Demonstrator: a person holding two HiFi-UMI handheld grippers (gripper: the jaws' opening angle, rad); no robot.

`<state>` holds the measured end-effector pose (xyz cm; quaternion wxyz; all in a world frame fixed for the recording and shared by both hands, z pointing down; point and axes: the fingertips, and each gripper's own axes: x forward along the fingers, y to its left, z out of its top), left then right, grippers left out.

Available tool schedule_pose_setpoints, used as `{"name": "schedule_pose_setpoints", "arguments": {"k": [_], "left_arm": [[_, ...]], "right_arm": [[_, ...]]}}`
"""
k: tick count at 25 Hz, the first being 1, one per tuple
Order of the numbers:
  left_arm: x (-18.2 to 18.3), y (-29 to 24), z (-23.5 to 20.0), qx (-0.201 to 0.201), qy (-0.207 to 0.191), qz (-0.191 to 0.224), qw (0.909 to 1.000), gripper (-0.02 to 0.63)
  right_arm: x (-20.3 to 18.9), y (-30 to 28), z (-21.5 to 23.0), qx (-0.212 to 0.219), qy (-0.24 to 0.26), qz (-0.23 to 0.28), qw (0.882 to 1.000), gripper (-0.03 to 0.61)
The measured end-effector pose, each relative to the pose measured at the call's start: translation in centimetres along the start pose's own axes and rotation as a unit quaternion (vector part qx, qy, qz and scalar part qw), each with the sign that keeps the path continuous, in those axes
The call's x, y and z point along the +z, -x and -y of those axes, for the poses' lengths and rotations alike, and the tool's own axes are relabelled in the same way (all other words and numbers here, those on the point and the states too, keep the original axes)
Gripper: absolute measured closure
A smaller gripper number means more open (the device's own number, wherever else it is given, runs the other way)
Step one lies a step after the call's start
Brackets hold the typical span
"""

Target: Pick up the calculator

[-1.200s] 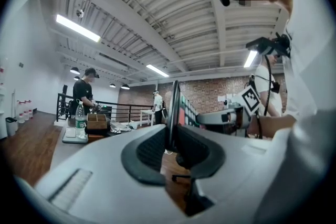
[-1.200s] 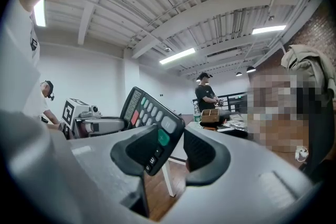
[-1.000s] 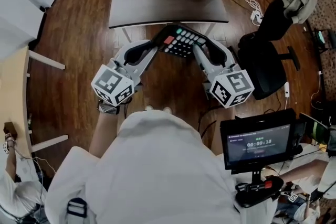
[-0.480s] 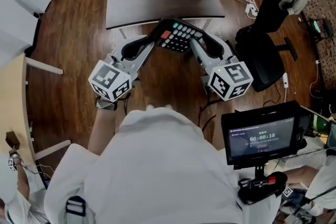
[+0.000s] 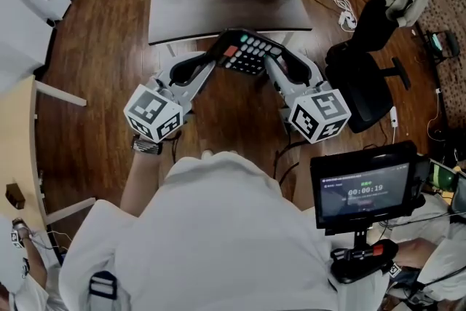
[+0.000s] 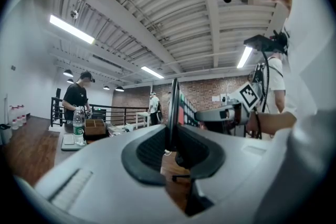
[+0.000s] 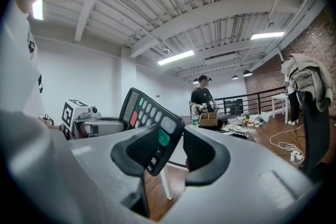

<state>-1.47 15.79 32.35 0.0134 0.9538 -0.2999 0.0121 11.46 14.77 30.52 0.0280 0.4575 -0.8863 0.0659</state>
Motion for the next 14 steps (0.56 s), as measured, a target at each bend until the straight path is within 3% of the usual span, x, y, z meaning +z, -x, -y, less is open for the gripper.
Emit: {"name": "schedule_pose_setpoints", "arguments": {"k": [14], "left_arm": [[0.2, 1.1, -0.6, 0.012, -0.001, 0.001, 0.9999, 0.551]], "right_arm": [[0.4, -0.8, -1.0, 0.009, 0.006, 0.002, 1.000, 0.428]]}}
